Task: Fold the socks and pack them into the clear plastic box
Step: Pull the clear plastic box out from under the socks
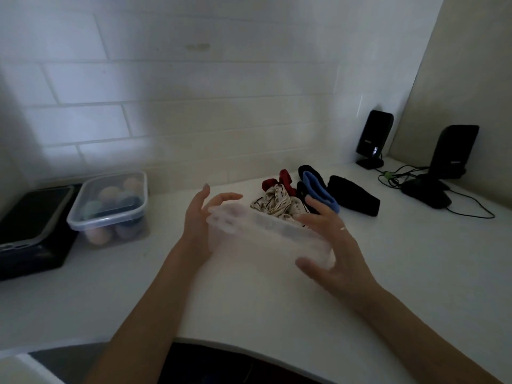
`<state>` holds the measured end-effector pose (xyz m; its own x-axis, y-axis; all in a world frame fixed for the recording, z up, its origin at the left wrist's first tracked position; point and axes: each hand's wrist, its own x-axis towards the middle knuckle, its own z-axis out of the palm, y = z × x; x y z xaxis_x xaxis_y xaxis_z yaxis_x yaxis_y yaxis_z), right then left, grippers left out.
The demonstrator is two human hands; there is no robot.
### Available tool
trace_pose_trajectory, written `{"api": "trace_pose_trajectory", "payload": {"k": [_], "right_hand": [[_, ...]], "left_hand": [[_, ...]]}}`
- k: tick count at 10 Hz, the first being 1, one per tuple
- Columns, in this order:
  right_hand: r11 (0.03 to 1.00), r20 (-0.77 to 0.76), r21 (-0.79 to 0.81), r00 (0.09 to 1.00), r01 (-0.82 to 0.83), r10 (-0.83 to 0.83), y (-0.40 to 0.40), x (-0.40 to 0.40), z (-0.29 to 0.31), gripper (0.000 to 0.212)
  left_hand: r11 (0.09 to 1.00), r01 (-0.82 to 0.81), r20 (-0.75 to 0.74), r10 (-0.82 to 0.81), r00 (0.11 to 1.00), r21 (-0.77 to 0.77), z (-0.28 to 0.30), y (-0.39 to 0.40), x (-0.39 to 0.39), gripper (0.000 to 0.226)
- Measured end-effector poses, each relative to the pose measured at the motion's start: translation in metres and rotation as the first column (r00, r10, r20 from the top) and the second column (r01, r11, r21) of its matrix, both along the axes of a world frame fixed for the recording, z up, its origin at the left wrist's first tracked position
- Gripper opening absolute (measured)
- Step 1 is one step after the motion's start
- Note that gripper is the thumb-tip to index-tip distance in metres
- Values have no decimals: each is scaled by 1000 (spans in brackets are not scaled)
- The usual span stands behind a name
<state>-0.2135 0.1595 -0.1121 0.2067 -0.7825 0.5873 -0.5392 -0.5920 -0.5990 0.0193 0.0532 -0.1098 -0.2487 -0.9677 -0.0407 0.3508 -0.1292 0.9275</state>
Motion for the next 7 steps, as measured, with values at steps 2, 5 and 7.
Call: {"api": "trace_pose_trajectory", "payload": {"k": [2, 5, 7], "right_hand": [[988, 180, 150, 982, 21, -49, -6, -1, 5, 48], [939, 699, 341, 678, -35, -228, -29, -14, 21, 26], [841, 725, 538, 477, 58, -497, -38, -30, 14, 32]], "left_hand": [[996, -85, 180, 85, 980, -6, -8, -1, -10, 60], [983, -65, 209, 101, 973, -173, -3, 6, -22, 37], [936, 92, 467, 83, 881, -340, 10, 10, -40, 80]]}}
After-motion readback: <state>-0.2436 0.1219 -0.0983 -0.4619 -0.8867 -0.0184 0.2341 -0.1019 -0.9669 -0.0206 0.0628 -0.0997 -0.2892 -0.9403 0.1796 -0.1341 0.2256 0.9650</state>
